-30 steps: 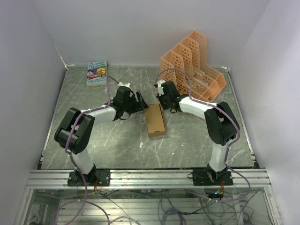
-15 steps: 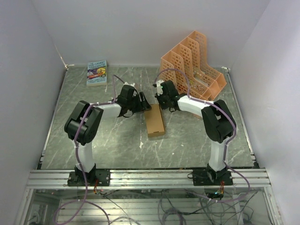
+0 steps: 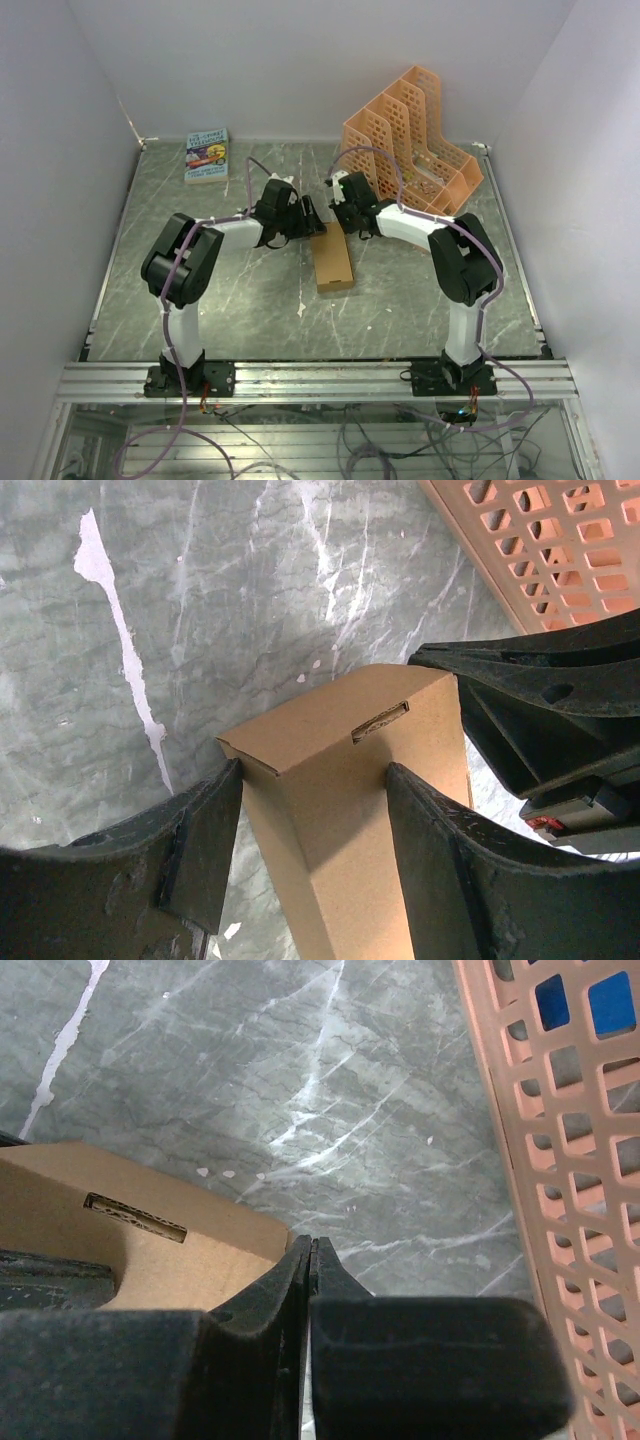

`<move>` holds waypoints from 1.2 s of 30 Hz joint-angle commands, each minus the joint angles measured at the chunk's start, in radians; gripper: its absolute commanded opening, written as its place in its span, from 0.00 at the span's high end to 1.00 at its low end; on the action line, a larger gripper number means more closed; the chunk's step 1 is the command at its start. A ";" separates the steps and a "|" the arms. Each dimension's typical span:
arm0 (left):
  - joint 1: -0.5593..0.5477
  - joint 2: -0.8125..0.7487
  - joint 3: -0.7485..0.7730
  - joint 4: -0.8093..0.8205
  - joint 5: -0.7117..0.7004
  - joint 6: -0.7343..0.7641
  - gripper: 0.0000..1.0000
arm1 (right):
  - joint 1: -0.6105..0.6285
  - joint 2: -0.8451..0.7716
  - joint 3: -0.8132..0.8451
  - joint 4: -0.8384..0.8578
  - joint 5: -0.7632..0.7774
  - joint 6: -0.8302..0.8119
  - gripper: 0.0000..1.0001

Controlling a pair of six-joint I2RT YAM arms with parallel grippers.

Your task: Fold the paper box

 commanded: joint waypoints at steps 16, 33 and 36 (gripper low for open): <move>0.075 -0.128 -0.130 0.089 0.077 -0.018 0.26 | -0.071 -0.136 -0.125 0.027 -0.059 -0.007 1.00; -0.029 -0.159 -0.232 0.193 0.051 -0.108 0.29 | 0.104 -0.226 -0.217 -0.022 -0.089 0.025 1.00; -0.027 -0.221 -0.237 0.105 0.001 -0.072 0.27 | 0.056 -0.259 -0.225 -0.048 -0.058 0.009 1.00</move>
